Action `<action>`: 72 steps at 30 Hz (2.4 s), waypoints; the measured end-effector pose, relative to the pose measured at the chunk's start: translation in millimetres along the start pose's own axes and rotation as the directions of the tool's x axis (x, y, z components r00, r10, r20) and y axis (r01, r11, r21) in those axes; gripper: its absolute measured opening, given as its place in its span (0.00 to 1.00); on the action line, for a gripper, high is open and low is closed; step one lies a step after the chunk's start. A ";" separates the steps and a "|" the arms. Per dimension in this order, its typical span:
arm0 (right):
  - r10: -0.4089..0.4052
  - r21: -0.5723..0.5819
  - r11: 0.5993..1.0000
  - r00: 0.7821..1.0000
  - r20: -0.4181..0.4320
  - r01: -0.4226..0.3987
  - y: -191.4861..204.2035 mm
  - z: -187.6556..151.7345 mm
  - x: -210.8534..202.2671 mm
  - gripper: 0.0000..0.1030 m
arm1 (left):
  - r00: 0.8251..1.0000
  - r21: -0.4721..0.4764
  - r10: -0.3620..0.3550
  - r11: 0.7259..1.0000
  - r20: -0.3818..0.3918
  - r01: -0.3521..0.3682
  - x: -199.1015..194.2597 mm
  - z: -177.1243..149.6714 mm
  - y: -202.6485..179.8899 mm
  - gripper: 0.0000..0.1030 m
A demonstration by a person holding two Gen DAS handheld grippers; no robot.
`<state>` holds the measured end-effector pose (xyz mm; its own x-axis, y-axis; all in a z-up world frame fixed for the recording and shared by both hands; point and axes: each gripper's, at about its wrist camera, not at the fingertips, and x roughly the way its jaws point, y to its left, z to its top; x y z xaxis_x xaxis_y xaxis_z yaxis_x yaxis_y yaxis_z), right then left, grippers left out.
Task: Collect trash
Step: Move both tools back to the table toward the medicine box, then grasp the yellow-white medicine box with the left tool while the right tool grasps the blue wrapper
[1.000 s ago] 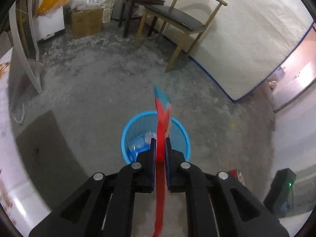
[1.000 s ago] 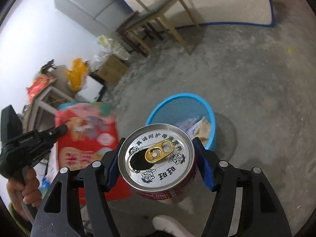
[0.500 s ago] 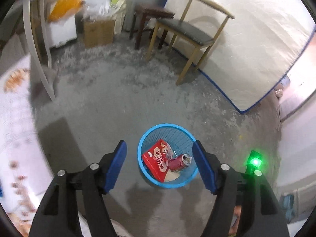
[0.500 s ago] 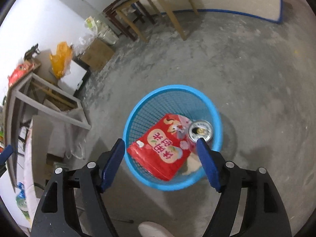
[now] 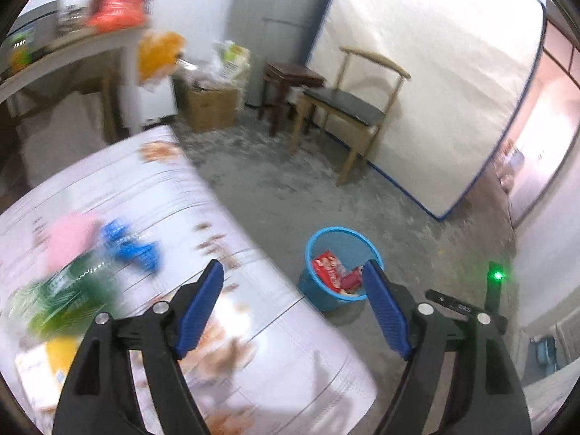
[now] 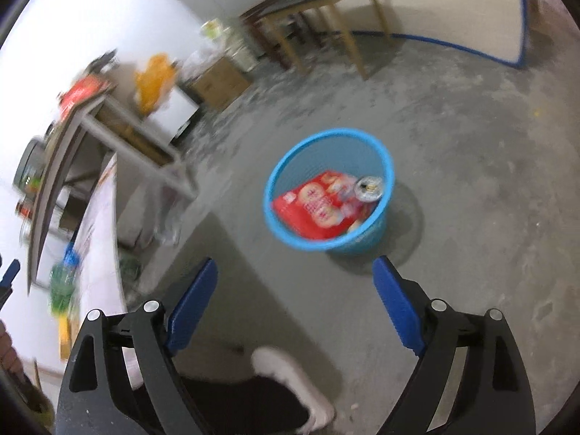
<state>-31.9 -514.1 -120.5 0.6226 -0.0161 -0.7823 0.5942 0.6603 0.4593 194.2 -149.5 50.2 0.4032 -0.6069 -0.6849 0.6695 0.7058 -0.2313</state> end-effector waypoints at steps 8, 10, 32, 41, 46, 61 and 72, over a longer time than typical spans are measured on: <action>0.106 -0.190 0.974 0.991 -0.080 -0.120 91.2 -17.8 -19.5 0.81 | 0.984 -0.142 0.126 0.984 0.127 -0.108 -80.3 -70.0 63.0 0.77; 0.132 -0.244 0.958 0.988 -0.082 -0.149 115.3 -18.6 -25.1 0.81 | 0.977 -0.171 0.151 0.977 0.150 -0.125 -95.9 -88.9 75.0 0.77; 0.355 -0.388 0.733 0.801 -0.483 -0.559 342.1 -123.1 36.1 0.58 | 0.944 -0.600 0.314 0.777 0.105 -0.192 -141.3 -173.4 249.1 0.62; 0.359 -0.371 0.708 0.758 -0.544 -0.601 426.8 -140.7 104.0 0.48 | 0.986 -0.731 0.159 0.678 0.055 -0.069 -108.1 -169.1 317.8 0.49; 0.354 -0.320 0.713 0.714 -0.604 -0.624 443.0 -153.2 128.9 0.39 | 0.996 -0.726 0.073 0.688 0.046 -0.017 -88.5 -167.1 317.4 0.44; 0.352 -0.336 0.699 0.713 -0.607 -0.631 423.4 -154.6 108.3 0.30 | 0.988 -0.662 0.018 0.745 0.151 0.087 -130.1 -186.7 230.7 0.37; 0.369 -0.395 0.710 0.786 -0.496 -0.582 407.5 -139.7 90.3 0.46 | 0.970 -0.497 -0.242 0.844 -0.019 0.201 -113.6 -213.6 133.0 0.45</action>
<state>195.3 -141.6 -62.7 0.4565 0.6030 -0.6542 -0.1416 0.7752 0.6157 104.2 91.3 -50.3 0.2168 -0.7528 -0.6215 0.3368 0.6552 -0.6762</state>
